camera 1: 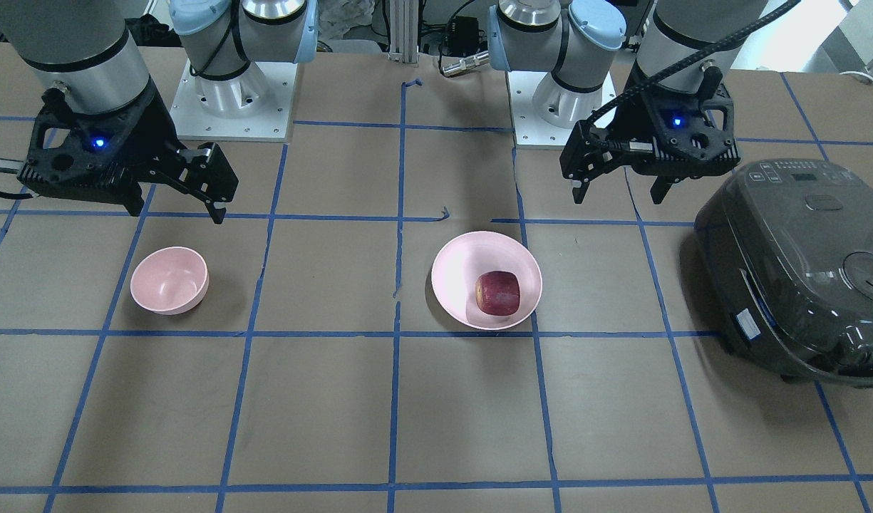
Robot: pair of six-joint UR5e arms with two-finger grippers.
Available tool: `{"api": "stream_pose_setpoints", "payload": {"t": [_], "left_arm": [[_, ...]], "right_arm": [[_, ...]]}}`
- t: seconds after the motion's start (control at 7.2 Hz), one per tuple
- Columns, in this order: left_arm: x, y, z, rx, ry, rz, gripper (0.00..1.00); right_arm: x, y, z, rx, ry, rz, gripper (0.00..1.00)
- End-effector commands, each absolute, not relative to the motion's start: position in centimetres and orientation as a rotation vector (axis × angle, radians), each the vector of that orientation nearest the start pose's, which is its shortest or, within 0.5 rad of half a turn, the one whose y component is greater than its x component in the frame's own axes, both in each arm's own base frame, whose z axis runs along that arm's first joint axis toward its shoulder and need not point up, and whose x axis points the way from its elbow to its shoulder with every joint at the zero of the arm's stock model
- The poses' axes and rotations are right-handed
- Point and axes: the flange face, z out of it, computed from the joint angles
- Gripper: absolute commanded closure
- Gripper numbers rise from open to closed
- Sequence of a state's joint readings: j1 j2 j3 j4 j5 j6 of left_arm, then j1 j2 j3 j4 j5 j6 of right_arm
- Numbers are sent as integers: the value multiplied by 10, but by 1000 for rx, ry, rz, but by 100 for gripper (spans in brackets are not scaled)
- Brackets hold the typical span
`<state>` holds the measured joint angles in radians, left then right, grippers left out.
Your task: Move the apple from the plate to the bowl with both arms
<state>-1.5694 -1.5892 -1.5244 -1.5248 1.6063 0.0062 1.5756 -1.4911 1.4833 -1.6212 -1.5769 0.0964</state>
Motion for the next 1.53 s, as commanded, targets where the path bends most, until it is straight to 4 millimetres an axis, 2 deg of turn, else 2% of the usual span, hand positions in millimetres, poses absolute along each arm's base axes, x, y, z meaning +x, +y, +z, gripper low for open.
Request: {"api": "stream_pose_setpoints", "payload": {"t": [0.0,1.39], "left_arm": [[-131,-505,506,12,3101,-107,0],[-131,-507,503,15,3106,-105,0]], "right_arm": [[136,-531,496,140,3140,-92,0],[135,-531,496,145,3141,-95,0]]}}
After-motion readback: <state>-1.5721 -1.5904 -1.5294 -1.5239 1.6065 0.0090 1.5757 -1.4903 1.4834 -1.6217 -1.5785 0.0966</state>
